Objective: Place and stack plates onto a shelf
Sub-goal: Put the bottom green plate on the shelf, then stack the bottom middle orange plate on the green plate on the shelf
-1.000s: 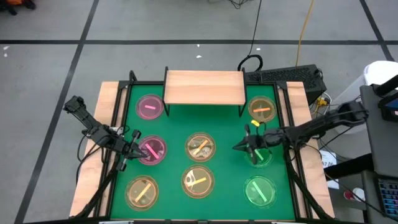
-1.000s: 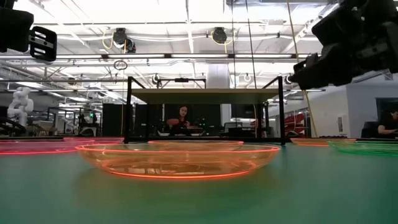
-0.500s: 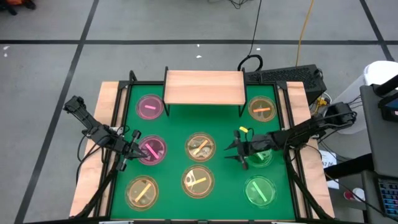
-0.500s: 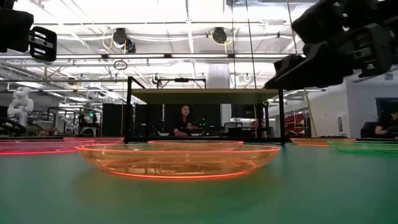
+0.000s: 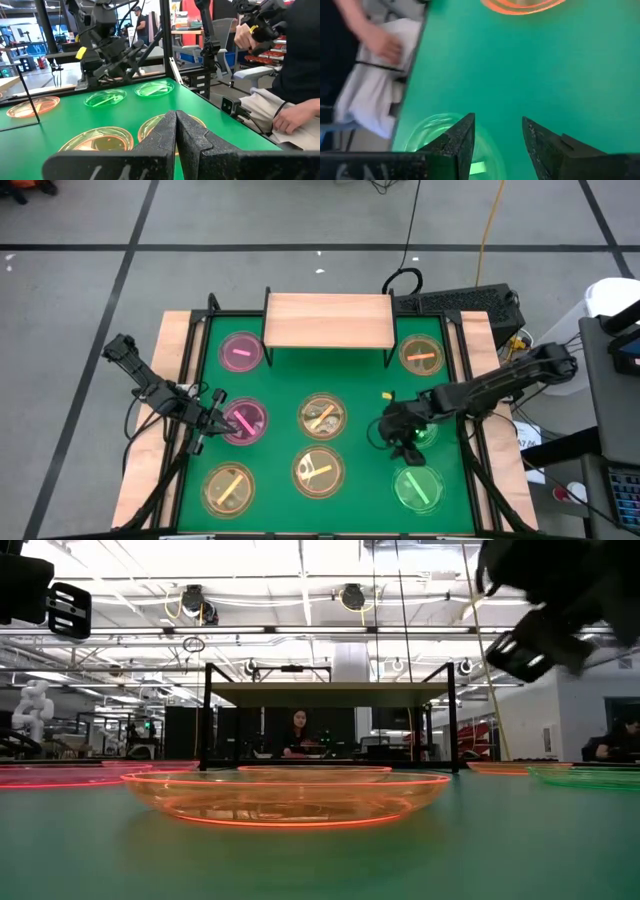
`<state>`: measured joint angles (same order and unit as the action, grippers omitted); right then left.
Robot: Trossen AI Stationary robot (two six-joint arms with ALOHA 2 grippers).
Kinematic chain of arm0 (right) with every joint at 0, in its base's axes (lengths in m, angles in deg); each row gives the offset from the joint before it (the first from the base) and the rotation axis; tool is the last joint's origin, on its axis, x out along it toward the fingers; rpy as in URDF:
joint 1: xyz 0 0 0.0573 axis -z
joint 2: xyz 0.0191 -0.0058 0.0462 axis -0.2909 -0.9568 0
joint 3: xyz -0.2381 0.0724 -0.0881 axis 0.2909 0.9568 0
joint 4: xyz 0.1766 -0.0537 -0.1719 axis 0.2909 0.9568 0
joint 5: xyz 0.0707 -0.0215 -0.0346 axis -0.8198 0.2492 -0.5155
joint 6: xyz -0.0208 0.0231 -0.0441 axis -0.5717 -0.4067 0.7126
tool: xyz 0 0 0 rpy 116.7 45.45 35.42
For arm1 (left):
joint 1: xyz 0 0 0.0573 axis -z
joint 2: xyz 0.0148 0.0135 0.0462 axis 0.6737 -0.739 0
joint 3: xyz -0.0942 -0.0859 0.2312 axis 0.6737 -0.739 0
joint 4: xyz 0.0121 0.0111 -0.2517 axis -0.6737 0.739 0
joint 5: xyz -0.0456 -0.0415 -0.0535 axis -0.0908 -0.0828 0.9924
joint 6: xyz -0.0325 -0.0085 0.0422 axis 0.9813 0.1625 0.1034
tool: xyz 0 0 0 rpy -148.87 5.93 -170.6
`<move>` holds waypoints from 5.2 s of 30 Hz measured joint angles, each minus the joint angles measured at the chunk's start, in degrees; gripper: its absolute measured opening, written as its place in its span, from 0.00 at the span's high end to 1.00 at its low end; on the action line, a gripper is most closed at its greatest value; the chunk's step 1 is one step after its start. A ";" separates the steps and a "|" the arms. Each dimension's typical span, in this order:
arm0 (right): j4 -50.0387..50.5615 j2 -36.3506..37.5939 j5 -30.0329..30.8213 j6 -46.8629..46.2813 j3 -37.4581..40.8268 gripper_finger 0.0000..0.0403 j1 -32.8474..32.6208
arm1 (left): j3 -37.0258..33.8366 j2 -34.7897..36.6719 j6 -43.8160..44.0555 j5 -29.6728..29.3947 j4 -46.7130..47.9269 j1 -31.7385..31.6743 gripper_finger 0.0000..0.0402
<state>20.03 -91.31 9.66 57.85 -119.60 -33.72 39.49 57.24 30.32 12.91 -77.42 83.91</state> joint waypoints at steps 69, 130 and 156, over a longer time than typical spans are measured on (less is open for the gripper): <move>-41.81 -1.12 16.38 -12.28 13.76 1.00 -5.07 | 0.00 0.00 0.00 0.01 0.00 0.00 0.96; -35.62 -20.30 7.06 7.90 -32.01 0.71 47.81 | 0.00 -0.02 0.01 0.00 0.02 0.00 0.96; -61.28 45.04 -0.07 8.22 32.76 0.72 24.58 | 0.00 -0.02 -1.40 -0.03 0.00 0.00 0.96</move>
<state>-41.26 -46.28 9.58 66.07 -86.84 -9.14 39.49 57.22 28.92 12.88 -77.42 83.91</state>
